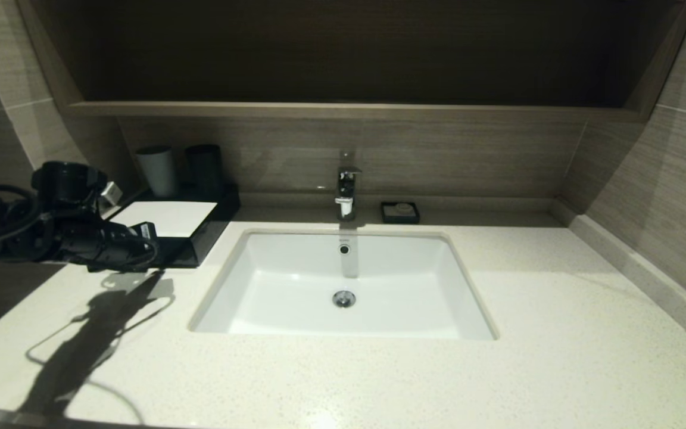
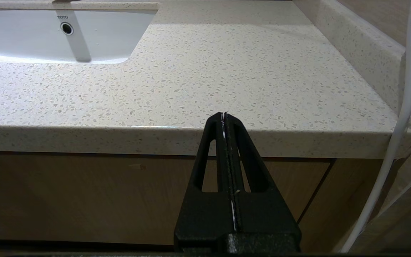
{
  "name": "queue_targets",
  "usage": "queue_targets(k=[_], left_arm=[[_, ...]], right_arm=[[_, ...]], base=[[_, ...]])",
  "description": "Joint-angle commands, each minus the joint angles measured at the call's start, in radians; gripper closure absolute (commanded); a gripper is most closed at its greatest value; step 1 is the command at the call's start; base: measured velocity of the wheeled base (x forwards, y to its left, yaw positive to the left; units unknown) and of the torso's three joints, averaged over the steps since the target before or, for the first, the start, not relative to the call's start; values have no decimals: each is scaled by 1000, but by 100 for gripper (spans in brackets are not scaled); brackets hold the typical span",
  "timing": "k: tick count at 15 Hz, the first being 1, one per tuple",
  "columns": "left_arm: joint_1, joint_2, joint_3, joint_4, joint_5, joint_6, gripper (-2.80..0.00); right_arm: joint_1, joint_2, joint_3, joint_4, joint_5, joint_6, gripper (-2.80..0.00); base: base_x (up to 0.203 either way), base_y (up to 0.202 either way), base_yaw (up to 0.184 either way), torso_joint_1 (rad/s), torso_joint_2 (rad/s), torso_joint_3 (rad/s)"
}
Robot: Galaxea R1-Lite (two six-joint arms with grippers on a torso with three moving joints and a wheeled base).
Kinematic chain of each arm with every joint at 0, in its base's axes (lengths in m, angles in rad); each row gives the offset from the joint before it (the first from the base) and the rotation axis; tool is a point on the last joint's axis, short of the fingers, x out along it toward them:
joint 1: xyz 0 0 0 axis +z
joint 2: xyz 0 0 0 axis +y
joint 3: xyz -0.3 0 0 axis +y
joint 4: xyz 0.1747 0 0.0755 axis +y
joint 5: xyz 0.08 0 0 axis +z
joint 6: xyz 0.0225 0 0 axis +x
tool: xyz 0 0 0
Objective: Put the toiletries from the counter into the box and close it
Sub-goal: Close the drawer
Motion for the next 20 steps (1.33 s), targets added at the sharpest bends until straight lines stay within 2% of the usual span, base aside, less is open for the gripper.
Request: queue_targets(k=[1,20], left_arm=[[1,7,-1,0,-1,-1,0],[1,4,8,-27,1,-15,0]], right_arm=[[0,-2,0,0,0,-1,0],[0,-2,0,0,0,-1,0]], base=[[0,0,0,0,0,0],[0,0,0,0,0,0]])
